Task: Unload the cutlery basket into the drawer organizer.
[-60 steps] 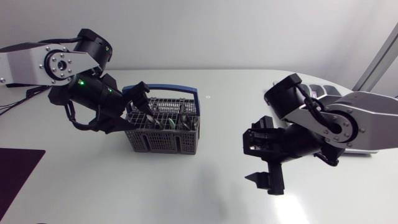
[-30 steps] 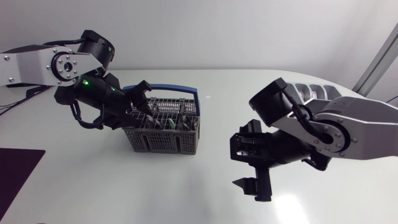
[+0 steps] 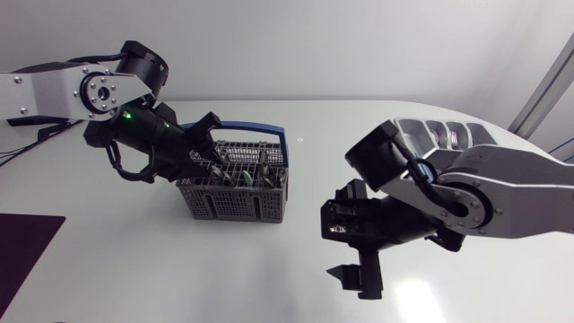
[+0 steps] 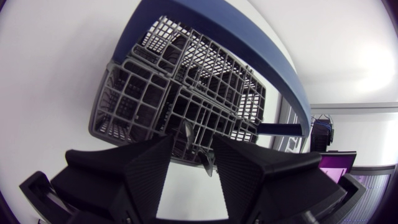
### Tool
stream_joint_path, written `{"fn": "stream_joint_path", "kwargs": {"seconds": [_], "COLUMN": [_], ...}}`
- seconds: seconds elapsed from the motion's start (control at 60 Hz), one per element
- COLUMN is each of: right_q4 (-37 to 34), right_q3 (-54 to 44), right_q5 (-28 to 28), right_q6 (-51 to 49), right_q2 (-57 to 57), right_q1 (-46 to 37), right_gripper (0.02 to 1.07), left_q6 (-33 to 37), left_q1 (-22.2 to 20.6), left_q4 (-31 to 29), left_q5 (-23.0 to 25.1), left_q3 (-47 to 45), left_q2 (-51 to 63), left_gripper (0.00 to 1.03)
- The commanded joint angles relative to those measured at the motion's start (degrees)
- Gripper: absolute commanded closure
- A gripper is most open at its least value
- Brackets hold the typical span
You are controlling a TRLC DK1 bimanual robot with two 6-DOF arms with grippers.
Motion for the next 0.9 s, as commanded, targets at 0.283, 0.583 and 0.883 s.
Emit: {"fn": "stream_joint_path", "kwargs": {"seconds": [0.283, 0.583, 0.883], "right_q4": [1.6, 2.8, 3.1], "right_q3": [0.4, 0.1, 0.5], "right_q5": [-0.3, -0.2, -0.3], "right_q6": [1.8, 2.5, 3.3], "right_q2": [2.4, 3.0, 3.4], "right_q1": [1.4, 2.3, 3.6], "right_gripper": [0.07, 0.07, 0.07], "left_q6": [1.1, 1.7, 3.1], "left_q1": [-0.3, -0.8, -1.1], "left_q4": [0.0, 0.0, 0.0], "left_q5": [0.5, 0.5, 0.5], "left_q3": [1.7, 0.9, 1.5], "left_q2": [1.9, 2.2, 4.0], "left_gripper": [0.73, 0.75, 0.79]}}
